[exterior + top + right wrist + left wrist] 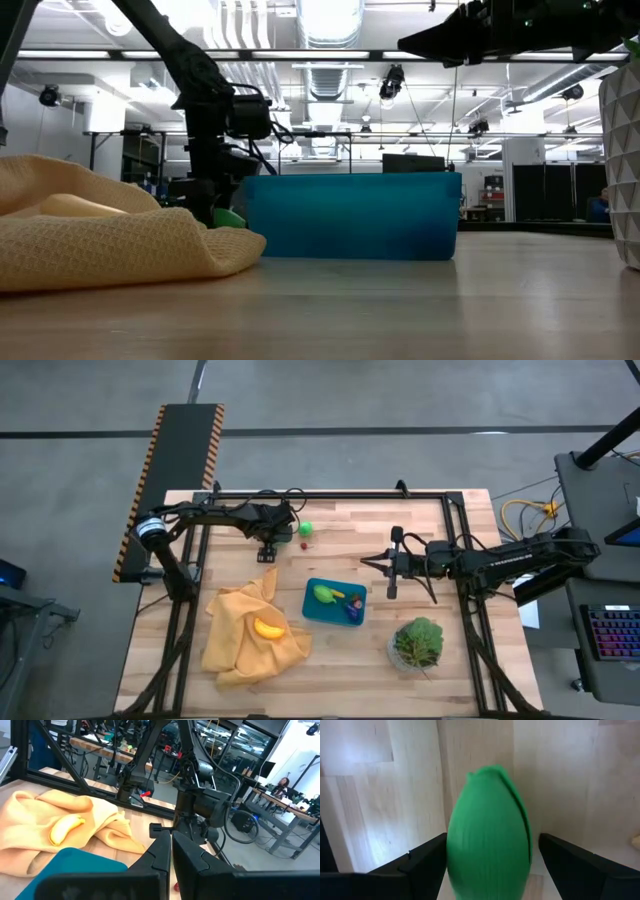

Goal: Pick and placing Produce into tupperware
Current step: Put the green corn into the blue bin

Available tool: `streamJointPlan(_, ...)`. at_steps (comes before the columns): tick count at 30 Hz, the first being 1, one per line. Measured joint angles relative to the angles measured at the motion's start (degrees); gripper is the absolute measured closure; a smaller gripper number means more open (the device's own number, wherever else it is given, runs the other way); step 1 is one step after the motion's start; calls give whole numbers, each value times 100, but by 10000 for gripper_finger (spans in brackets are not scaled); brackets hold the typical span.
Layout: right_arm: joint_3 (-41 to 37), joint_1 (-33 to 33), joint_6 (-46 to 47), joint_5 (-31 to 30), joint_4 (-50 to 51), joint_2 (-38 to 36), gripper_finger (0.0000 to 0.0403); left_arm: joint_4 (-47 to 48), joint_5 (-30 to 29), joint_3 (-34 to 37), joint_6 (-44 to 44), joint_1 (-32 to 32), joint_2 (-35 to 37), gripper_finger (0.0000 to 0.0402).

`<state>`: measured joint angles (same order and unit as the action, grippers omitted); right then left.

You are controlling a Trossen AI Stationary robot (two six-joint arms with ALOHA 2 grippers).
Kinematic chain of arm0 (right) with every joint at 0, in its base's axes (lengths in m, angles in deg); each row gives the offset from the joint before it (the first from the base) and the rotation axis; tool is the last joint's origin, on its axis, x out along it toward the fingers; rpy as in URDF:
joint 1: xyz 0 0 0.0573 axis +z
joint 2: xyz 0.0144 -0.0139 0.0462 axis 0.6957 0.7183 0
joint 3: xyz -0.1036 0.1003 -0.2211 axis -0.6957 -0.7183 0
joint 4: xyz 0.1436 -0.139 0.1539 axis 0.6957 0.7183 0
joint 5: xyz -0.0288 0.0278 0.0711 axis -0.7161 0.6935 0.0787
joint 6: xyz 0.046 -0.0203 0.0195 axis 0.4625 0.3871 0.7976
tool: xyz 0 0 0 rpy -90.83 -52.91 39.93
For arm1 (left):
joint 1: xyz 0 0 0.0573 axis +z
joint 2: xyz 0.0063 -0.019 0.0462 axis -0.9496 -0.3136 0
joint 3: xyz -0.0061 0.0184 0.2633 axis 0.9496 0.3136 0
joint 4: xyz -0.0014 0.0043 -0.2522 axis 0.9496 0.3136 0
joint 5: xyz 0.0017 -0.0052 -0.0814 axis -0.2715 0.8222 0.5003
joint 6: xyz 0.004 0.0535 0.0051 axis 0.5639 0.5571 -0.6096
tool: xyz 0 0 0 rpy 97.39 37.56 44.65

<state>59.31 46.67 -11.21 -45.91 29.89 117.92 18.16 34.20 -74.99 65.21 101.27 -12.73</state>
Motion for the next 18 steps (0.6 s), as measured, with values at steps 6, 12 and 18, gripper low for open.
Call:
streamJointPlan(6,0,0,-1,-1,-4,0,394,-15,-4,13,2,0,37,105)
streamJointPlan(12,0,0,-2,-3,-4,0,394,-28,-9,20,-4,0,68,105)
streamJointPlan(18,0,0,-3,-6,-4,0,394,-26,5,26,-18,0,70,132)
